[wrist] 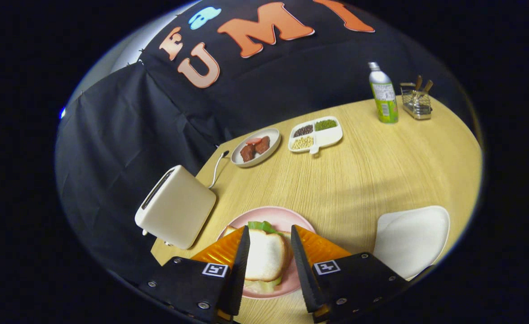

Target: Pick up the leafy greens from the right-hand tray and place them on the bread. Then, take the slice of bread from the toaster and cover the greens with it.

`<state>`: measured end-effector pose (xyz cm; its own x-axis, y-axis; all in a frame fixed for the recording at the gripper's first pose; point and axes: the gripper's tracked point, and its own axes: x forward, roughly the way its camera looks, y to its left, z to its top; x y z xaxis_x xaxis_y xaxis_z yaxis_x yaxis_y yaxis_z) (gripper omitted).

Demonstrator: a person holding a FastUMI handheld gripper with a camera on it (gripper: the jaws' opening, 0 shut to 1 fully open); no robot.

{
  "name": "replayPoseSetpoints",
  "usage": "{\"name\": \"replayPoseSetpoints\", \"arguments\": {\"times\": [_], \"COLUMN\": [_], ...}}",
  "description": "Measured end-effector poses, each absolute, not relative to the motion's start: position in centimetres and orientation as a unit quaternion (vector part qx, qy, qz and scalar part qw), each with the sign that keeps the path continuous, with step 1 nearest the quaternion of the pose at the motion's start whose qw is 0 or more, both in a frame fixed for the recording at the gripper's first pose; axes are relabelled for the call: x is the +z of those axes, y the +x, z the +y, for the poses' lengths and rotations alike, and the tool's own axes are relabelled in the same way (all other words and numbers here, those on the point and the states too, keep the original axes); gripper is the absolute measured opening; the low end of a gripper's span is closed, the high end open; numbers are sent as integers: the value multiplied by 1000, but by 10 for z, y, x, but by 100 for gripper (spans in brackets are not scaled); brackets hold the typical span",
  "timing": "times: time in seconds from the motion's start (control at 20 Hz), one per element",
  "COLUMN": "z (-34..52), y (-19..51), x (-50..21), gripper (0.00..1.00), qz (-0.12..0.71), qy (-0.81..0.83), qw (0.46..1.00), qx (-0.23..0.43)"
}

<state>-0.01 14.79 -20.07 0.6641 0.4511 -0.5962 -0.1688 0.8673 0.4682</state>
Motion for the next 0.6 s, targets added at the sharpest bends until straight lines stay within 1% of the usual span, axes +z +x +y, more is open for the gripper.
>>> {"name": "replayPoseSetpoints", "arguments": {"times": [0.05, 0.1, 0.15, 0.2, 0.25, 0.3, 0.45, 0.6], "z": [140, 135, 131, 128, 126, 124, 113, 101], "y": [5, 9, 12, 15, 17, 20, 30, 37], "x": [-192, -181, -170, -159, -147, -137, -108, -81], "gripper": [57, 62, 65, 73, 75, 80, 86, 88], "qz": [349, 326, 305, 284, 263, 244, 188, 134], "qy": [176, 164, 154, 149, 147, 146, 133, 114], "qw": [906, 918, 928, 936, 942, 948, 965, 979], "qx": [164, 157, 151, 148, 144, 142, 125, 101]}}
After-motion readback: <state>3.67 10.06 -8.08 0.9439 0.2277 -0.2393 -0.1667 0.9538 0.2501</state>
